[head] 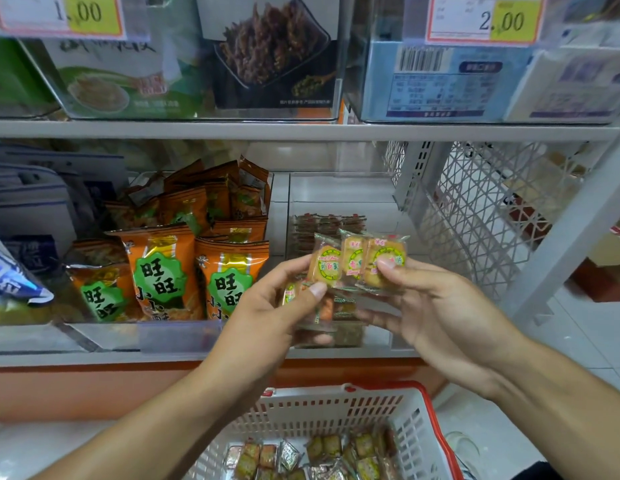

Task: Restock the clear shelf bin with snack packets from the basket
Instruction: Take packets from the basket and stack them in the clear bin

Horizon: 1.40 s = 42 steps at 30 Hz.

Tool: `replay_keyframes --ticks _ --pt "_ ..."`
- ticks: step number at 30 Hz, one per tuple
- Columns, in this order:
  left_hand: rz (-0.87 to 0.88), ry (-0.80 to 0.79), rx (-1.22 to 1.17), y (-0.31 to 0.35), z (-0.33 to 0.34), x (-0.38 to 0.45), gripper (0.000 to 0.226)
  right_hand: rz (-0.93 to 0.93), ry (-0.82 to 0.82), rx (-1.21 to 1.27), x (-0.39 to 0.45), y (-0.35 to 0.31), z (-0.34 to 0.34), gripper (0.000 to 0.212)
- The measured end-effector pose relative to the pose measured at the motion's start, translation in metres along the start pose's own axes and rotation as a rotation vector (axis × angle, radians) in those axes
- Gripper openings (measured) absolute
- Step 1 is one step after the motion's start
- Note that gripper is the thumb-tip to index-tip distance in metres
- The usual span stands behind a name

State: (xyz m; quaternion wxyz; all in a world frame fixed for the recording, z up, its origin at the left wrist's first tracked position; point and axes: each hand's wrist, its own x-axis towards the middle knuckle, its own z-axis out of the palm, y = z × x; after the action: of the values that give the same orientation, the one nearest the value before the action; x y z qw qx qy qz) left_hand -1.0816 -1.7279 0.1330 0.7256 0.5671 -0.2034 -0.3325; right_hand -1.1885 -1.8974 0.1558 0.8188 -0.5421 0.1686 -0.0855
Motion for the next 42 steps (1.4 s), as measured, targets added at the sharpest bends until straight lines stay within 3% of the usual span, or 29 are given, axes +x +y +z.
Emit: replay_keyframes --ticks 3,7,13,18,20,22,25,27,31,33,37,42 --pt "-0.045 -0.022 0.030 0.004 -0.004 0.002 0.031 -0.110 0.029 -0.081 0.001 -0.008 -0.004 0.048" --pt "-0.079 -0.130 0.099 0.010 -0.011 0.003 0.032 -0.170 -0.073 -0.379 0.001 -0.017 -0.016 0.047" --pt "-0.131 -0.163 0.222 0.006 -0.009 0.003 0.048 -0.054 -0.271 -0.493 0.002 -0.012 -0.025 0.041" --pt "-0.130 -0.077 0.232 -0.002 -0.004 0.004 0.046 0.060 -0.393 -0.518 0.006 -0.002 -0.023 0.064" --pt "-0.133 -0.019 0.168 -0.002 -0.001 0.006 0.042 0.037 -0.318 -0.475 0.014 -0.005 -0.024 0.064" --pt "-0.158 -0.006 0.133 -0.003 0.001 0.007 0.039 -0.007 -0.126 -0.414 0.028 -0.010 -0.028 0.064" --pt "-0.203 0.003 0.073 -0.007 0.005 0.008 0.024 -0.133 0.167 -0.696 0.051 -0.014 -0.038 0.057" --pt "-0.216 0.014 0.065 -0.009 0.008 0.009 0.027 -0.135 0.251 -0.914 0.066 -0.009 -0.047 0.047" --pt "-0.231 0.035 0.088 -0.010 0.011 0.010 0.028 0.075 0.298 -1.268 0.098 0.006 -0.067 0.055" --pt "-0.242 0.034 0.091 -0.011 0.010 0.010 0.028 0.125 0.283 -1.331 0.110 0.015 -0.074 0.053" --pt "-0.274 0.042 0.095 -0.012 0.008 0.010 0.030 0.100 0.236 -1.364 0.124 0.021 -0.077 0.050" --pt "-0.311 0.037 0.129 -0.014 0.006 0.008 0.031 0.131 0.232 -1.140 0.128 0.022 -0.077 0.079"
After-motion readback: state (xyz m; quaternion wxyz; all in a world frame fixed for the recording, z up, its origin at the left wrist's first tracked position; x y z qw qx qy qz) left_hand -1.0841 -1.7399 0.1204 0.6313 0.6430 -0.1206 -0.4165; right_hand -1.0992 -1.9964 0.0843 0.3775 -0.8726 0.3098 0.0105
